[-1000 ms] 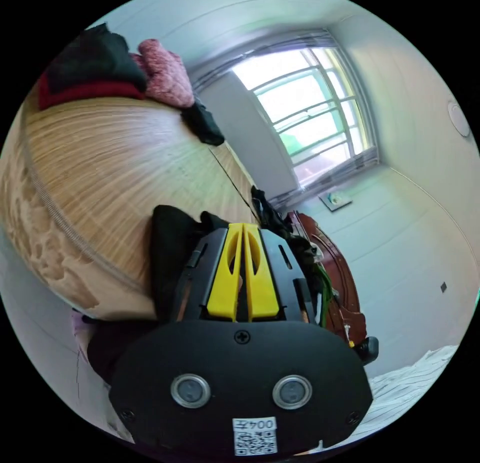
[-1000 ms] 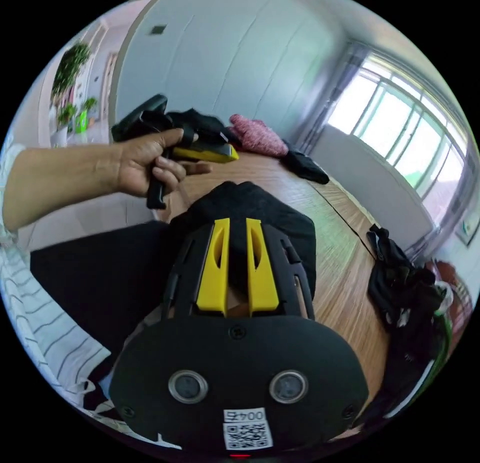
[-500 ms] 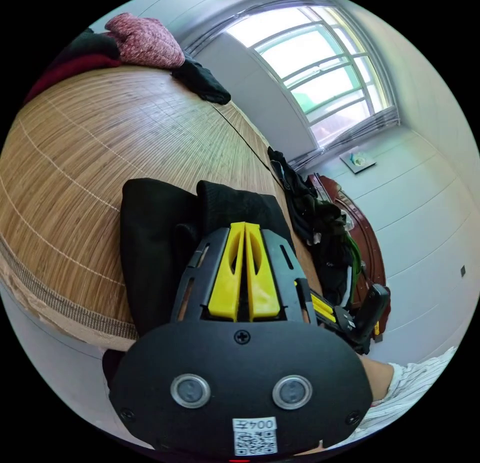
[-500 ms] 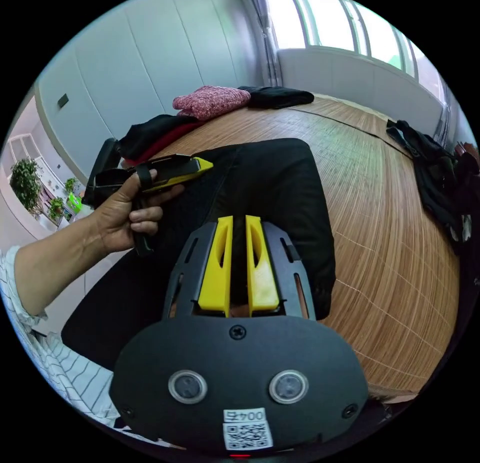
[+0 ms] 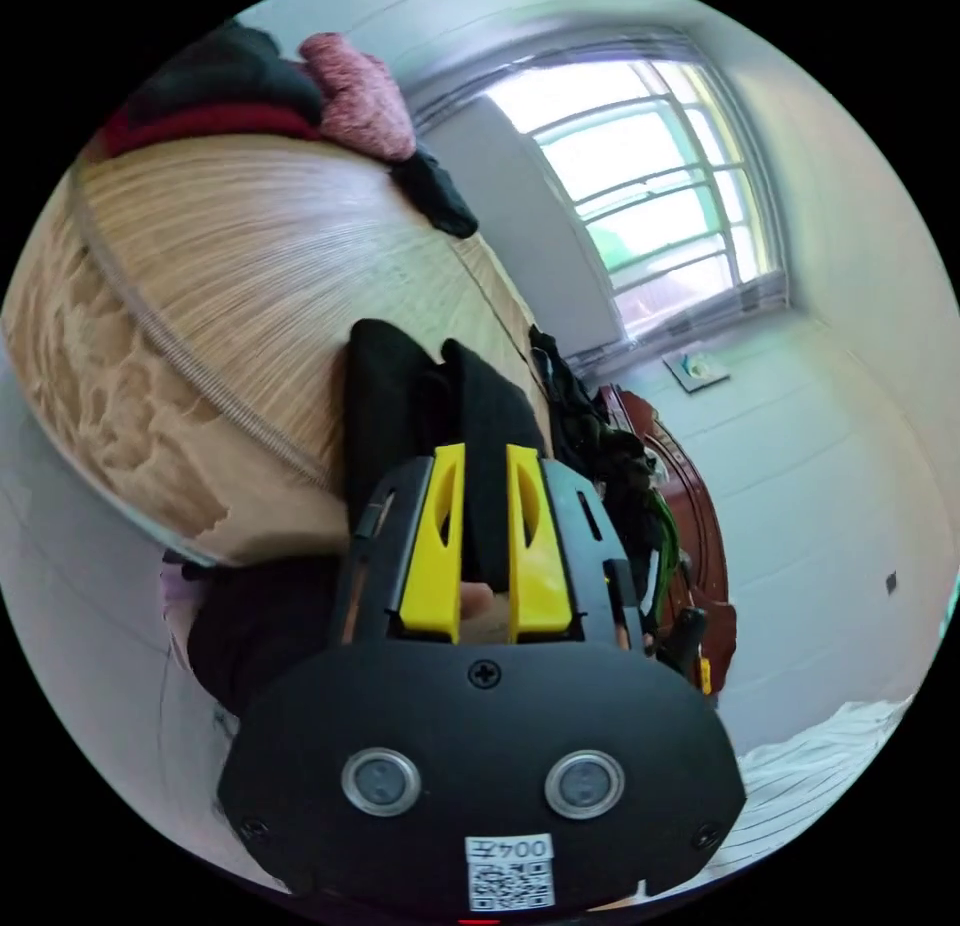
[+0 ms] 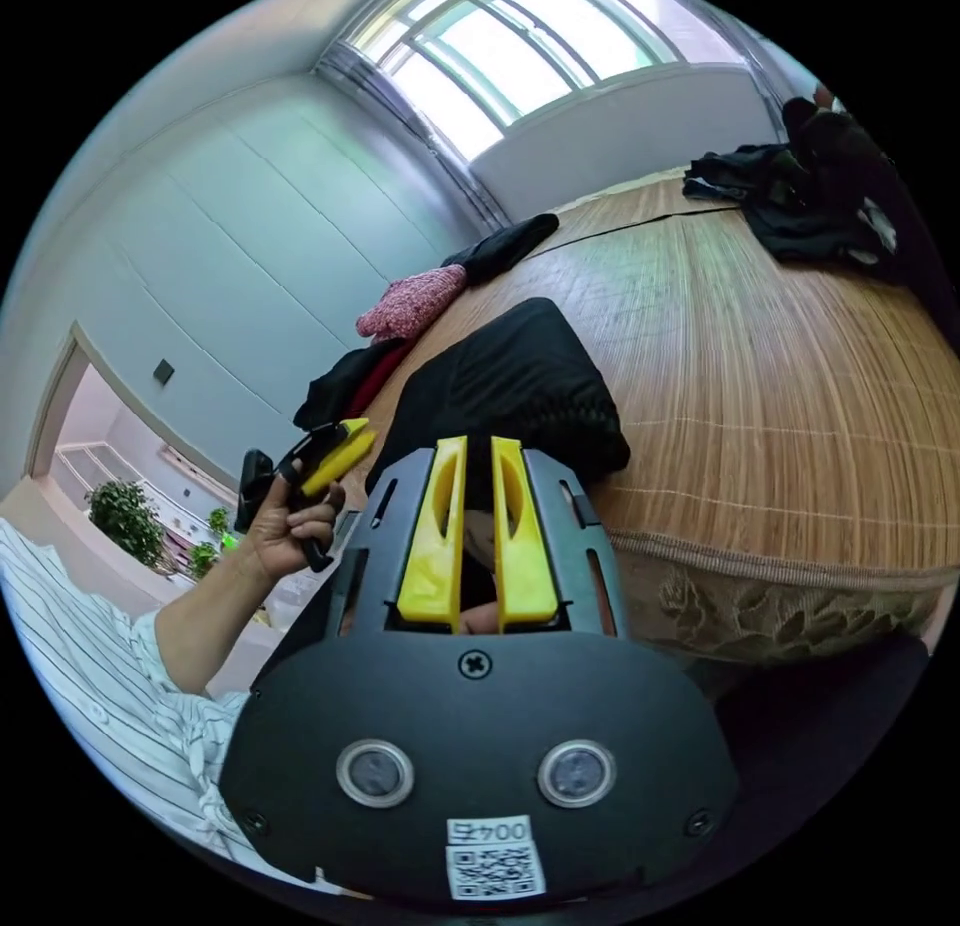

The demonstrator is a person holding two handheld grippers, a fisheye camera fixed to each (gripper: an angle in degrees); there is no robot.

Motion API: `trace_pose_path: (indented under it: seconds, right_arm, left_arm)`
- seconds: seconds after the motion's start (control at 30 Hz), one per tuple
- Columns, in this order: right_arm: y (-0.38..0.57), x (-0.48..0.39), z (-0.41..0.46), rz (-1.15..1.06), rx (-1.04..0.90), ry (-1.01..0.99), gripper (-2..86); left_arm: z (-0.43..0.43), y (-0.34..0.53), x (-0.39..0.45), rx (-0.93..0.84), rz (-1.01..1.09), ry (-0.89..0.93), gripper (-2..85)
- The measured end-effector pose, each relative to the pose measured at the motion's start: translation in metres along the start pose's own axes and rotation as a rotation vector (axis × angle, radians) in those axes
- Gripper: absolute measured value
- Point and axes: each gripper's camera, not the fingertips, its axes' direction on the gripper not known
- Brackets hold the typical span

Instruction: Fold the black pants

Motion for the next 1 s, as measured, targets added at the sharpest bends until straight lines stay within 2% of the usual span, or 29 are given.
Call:
trace_pose_path:
  seconds: [0.1, 0.33, 0.5, 0.67, 0.8, 1.0]
  right_arm:
    - [-0.019, 0.002, -0.005, -0.035, -0.008, -0.05, 8.0]
    - [-0.067, -0.011, 0.016, -0.153, -0.075, -0.048, 6.3]
    - [-0.086, -0.003, 0.036, -0.172, -0.151, -0.049, 5.6]
    - [-0.094, 0.027, 0.033, -0.142, -0.206, -0.056, 5.7]
    - [-0.102, 0.052, 0.018, -0.101, -0.203, -0.092, 5.7]
    - [-0.117, 0.109, -0.022, 0.102, -0.218, -0.281, 9.5]
  left_arm:
    - [-0.019, 0.003, -0.038, 0.031, -0.107, -0.008, 12.6]
    - [-0.036, -0.028, -0.088, -0.016, -0.144, 0.002, 16.0]
    - [-0.038, -0.045, -0.09, -0.06, -0.109, -0.012, 17.3]
    - [-0.032, -0.046, -0.1, -0.181, -0.141, 0.102, 18.1]
    - [-0.04, -0.049, -0.115, -0.174, -0.168, 0.136, 17.9]
    - [-0.044, -0.051, -0.122, -0.221, -0.18, 0.199, 17.2]
